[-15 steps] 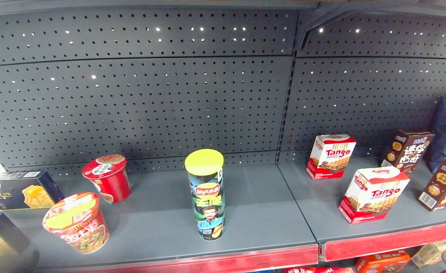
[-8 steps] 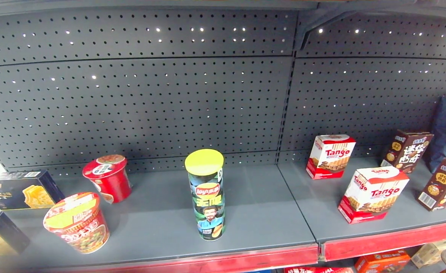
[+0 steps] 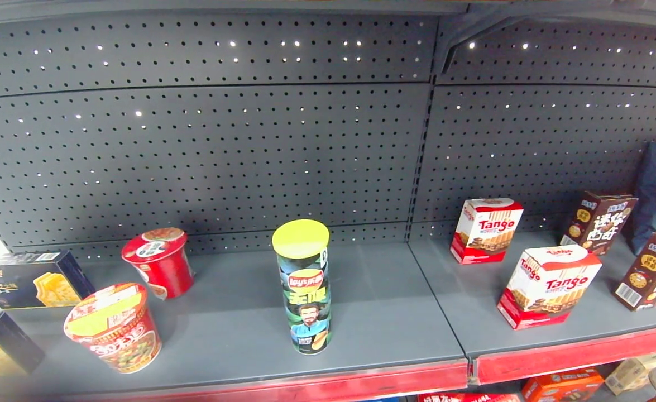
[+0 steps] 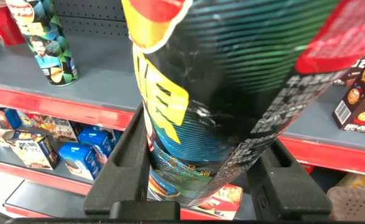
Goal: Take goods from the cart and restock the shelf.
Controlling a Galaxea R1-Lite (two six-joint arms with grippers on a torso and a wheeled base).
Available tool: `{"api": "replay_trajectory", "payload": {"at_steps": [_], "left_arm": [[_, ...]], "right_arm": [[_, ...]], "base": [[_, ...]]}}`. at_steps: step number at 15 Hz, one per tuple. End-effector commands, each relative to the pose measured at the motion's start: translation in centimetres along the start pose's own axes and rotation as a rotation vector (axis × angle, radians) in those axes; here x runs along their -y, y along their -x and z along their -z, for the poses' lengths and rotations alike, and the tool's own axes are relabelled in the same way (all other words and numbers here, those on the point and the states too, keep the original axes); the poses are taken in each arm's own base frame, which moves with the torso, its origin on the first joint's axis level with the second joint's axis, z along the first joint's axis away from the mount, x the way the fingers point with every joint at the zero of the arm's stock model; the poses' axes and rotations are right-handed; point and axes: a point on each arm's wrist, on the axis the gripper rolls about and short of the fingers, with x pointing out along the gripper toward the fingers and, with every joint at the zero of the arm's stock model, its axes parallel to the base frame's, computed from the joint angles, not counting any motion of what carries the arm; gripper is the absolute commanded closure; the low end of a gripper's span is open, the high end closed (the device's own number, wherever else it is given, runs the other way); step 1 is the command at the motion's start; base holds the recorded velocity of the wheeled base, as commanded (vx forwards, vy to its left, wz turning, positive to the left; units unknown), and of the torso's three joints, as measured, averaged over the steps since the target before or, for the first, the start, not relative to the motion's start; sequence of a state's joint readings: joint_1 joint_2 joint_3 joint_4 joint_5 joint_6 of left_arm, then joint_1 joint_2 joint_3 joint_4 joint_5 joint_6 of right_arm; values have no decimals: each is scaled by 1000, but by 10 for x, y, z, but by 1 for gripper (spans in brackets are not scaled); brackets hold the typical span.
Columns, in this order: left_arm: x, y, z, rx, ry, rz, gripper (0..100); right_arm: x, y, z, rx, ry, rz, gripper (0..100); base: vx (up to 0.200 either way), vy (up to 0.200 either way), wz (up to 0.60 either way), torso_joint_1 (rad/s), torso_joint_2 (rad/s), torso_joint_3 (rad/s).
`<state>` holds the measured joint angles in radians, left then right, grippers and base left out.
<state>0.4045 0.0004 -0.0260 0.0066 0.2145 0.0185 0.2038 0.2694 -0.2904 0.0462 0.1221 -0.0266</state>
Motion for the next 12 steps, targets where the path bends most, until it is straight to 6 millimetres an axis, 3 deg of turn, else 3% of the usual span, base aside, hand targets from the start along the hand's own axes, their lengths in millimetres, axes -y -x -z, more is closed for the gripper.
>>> {"api": "replay_trajectory", "payload": {"at_steps": [1, 7, 12], "left_arm": [[0, 0, 1, -3, 2, -42, 0], [1, 1, 0, -4, 10, -168, 0], [8, -1, 6, -15, -35, 104, 0]], "right_arm": [[0, 1, 2, 7, 2, -4, 100], [-1, 4, 0, 25, 6, -3, 100], [-1, 3, 2, 19, 5, -5, 100]], "base": [[0, 0, 0, 0, 0, 0], [0, 0, 0, 0, 0, 0], [0, 0, 0, 0, 0, 0]]}}
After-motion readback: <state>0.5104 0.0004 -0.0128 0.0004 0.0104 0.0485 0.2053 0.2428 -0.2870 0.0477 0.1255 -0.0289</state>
